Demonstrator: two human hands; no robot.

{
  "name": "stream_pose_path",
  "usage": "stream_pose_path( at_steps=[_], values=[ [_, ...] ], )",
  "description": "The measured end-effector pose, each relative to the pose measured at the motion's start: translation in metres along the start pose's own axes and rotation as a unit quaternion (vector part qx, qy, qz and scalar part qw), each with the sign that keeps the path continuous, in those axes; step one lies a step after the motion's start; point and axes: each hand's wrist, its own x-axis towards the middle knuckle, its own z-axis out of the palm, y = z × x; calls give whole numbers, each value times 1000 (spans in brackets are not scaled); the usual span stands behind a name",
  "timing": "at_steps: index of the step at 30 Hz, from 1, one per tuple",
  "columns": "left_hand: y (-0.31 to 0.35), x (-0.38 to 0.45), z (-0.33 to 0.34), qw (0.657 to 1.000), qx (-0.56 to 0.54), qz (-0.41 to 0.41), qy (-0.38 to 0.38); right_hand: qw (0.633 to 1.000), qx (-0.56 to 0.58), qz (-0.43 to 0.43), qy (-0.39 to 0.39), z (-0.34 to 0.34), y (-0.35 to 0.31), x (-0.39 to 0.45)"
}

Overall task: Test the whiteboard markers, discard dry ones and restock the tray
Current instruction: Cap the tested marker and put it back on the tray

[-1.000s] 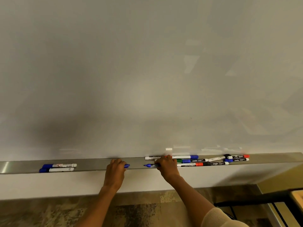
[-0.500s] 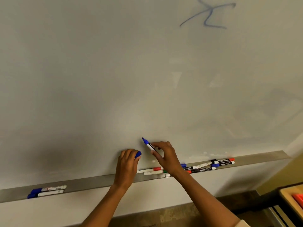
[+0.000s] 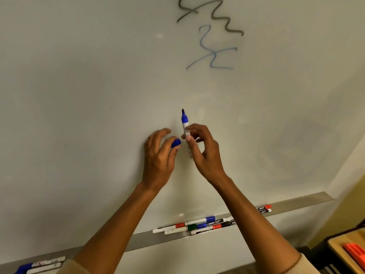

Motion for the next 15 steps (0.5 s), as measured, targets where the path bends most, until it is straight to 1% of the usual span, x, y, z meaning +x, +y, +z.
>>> stream_pose_path(
  at_steps=[3, 7, 15],
  values=[
    [1, 46, -16, 998, 21, 42, 44, 999, -2, -25, 30, -3, -12, 26],
    [-5, 98, -37, 993, 55, 66, 81, 997, -8, -57, 57, -5, -24, 56],
    [-24, 158, -71, 982, 126, 90, 108, 992, -2, -101, 77, 1, -48, 94]
  ],
)
